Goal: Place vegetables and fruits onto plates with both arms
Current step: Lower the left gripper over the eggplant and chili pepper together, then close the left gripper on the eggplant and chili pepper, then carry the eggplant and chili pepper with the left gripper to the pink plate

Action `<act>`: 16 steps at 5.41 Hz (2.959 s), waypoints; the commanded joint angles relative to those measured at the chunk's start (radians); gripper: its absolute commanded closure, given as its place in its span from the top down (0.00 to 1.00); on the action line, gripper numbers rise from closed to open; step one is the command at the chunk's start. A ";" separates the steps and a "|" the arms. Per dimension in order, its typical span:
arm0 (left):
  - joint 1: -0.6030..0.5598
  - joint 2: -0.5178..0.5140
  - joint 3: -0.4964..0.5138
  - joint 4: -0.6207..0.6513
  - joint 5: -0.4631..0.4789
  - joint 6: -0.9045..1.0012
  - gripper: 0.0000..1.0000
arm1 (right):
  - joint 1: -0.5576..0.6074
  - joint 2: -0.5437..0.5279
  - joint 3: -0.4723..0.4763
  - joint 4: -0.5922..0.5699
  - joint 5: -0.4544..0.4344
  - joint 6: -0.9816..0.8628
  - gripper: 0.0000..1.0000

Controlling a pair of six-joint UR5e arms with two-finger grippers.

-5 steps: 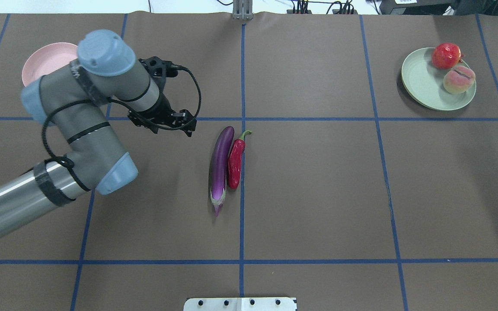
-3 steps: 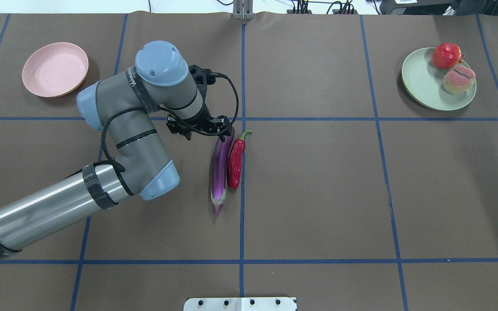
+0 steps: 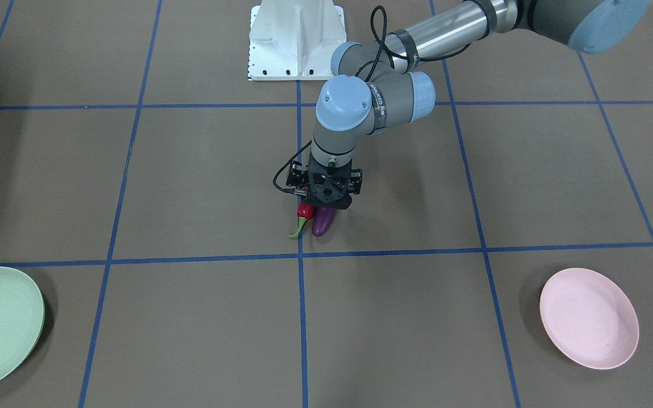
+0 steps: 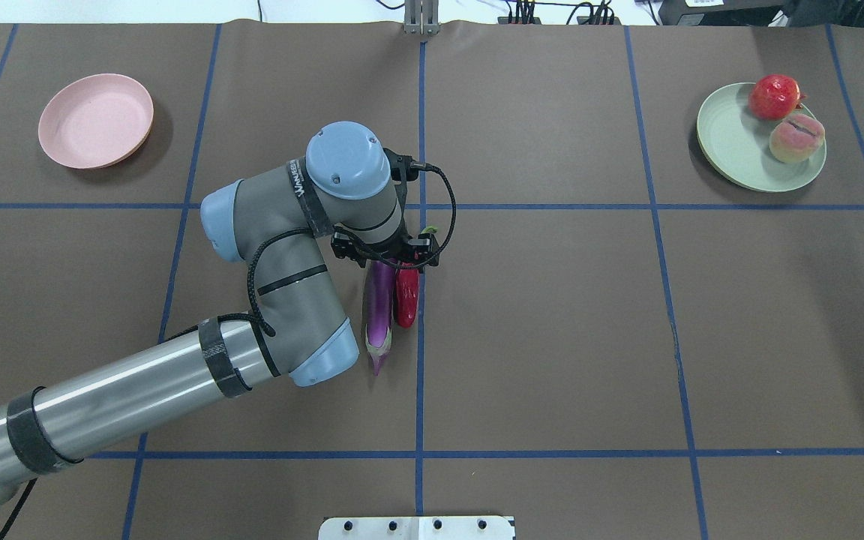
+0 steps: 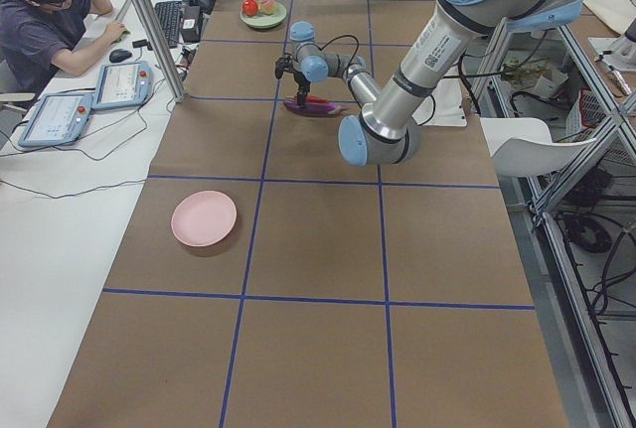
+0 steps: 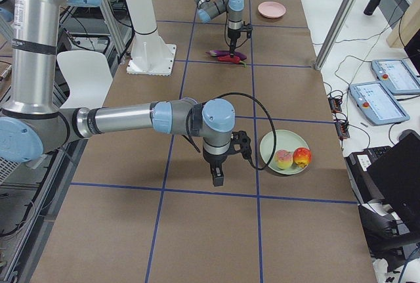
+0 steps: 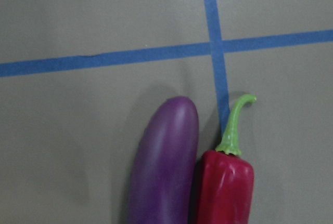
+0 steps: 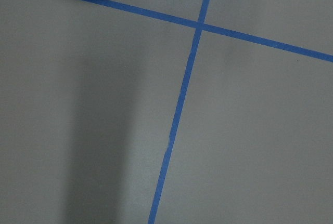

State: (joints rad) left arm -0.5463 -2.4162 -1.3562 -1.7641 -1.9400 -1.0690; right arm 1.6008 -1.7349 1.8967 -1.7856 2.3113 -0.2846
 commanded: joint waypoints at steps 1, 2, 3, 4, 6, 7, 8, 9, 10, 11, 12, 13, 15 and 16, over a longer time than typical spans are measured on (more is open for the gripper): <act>0.022 0.000 0.002 0.002 0.036 0.000 1.00 | -0.001 0.006 -0.002 0.000 -0.001 0.001 1.00; 0.022 0.006 0.006 0.002 0.036 0.000 1.00 | -0.001 0.006 -0.002 0.000 0.000 0.001 1.00; 0.026 0.003 0.026 0.000 0.038 0.000 1.00 | -0.001 0.006 -0.005 0.000 0.000 0.001 1.00; 0.028 0.002 0.031 0.000 0.036 0.001 1.00 | -0.001 0.006 -0.008 0.000 -0.001 0.001 1.00; 0.028 0.000 0.031 -0.002 0.036 0.000 0.99 | -0.001 0.008 -0.010 0.000 -0.001 0.001 1.00; 0.028 -0.001 0.029 -0.002 0.036 0.000 0.78 | -0.001 0.008 -0.010 0.000 -0.001 0.001 1.00; 0.026 -0.003 0.020 0.000 0.035 -0.005 0.25 | -0.001 0.008 -0.010 0.000 0.000 0.001 1.00; 0.017 -0.009 0.006 0.000 0.033 -0.023 0.00 | -0.001 0.008 -0.010 0.000 0.000 0.001 1.00; -0.003 -0.008 -0.021 0.003 0.027 -0.020 0.00 | -0.001 0.009 -0.010 0.000 0.000 0.001 1.00; -0.027 -0.008 -0.036 0.041 0.026 -0.016 0.00 | -0.001 0.008 -0.010 0.000 0.000 0.001 1.00; -0.117 -0.001 -0.058 0.061 -0.076 0.013 0.00 | -0.001 0.008 -0.010 0.000 0.000 0.001 1.00; -0.215 0.012 -0.058 0.061 -0.170 0.099 0.00 | -0.001 0.008 -0.011 0.002 0.000 0.001 1.00; -0.356 0.093 -0.035 0.108 -0.218 0.418 0.00 | -0.001 0.006 -0.010 0.000 0.003 0.001 1.00; -0.448 0.097 0.033 0.153 -0.226 0.614 0.00 | -0.001 0.005 -0.013 0.000 0.000 0.001 1.00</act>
State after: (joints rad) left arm -0.9159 -2.3314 -1.3711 -1.6489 -2.1525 -0.6239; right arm 1.5999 -1.7293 1.8859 -1.7855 2.3132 -0.2838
